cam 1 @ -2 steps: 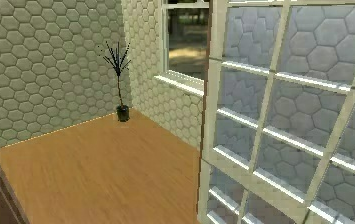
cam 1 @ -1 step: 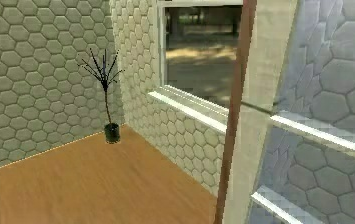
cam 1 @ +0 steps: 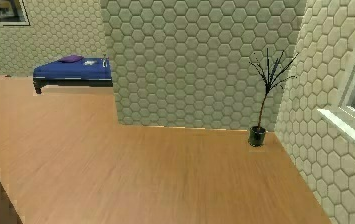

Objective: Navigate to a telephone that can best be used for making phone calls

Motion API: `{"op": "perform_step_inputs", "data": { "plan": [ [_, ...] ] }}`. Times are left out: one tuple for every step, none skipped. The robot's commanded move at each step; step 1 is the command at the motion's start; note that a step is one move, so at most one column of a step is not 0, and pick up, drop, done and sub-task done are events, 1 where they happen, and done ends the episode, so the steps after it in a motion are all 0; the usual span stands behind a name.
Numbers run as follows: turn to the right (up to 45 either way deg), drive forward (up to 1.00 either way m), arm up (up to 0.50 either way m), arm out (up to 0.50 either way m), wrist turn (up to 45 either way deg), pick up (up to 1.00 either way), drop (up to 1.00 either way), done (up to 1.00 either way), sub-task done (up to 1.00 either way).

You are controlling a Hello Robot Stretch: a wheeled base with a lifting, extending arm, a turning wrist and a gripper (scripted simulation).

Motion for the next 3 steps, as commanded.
{"op": "perform_step_inputs", "data": {
  "plan": [
    [-6.0, 0.0, 0.0, 0.0, 0.0, 0.0, 0.0, 0.0, 0.0],
    [0.0, 0.5, 0.0, 0.0, 0.0, 0.0, 0.0, 0.0, 0.0],
    [-42.0, 0.0, 0.0, 0.0, 0.0, 0.0, 0.0, 0.0, 0.0]
  ]
}}
